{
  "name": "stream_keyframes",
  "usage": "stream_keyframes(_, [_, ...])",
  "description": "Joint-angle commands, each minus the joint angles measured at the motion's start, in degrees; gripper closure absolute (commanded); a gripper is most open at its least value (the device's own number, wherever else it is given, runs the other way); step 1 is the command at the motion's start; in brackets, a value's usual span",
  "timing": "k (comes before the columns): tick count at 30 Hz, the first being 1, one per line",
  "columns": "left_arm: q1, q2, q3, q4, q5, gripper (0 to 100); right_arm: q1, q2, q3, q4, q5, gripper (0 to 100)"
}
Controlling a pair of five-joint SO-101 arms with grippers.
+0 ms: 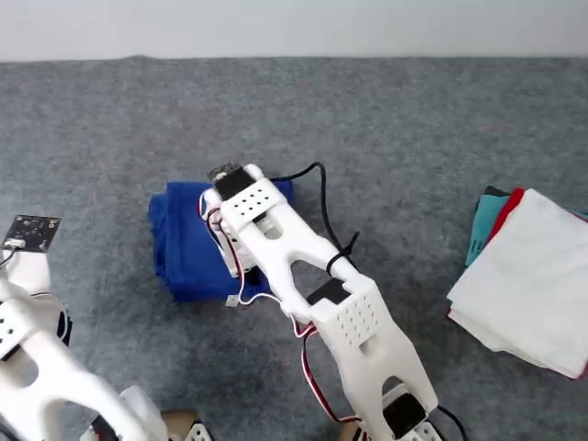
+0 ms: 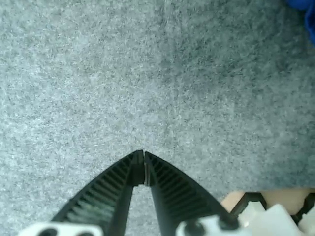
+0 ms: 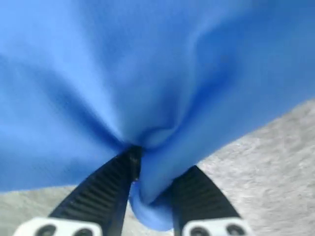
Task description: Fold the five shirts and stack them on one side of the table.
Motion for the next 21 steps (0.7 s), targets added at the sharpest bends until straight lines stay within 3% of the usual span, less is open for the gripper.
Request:
stream_keyframes(1, [0.18,-1.49,-0.31,-0.18,0.53,99,1.98,-1.54,-0.26,3.82,5.27,98.8])
stream_keyframes(6, [0.18,-1.49,-0.48,-0.18,0.53,99,10.24,-7.52,2.73,5.14,21.89,98.9])
stream_keyframes(16, [0.18,-1.49,-0.22,0.09,0.53,99,37.14,-11.82,-1.85,1.71,59.52,98.9])
stream_keyframes(19, [0.18,-1.49,-0.22,0.09,0.53,99,41.80,-9.54,-5.54,-4.09,65.58,98.9])
stream_keyframes(21, [0.18,-1.49,-0.22,-0.18,0.53,99,42.07,-7.87,-7.47,-4.79,65.85,98.6])
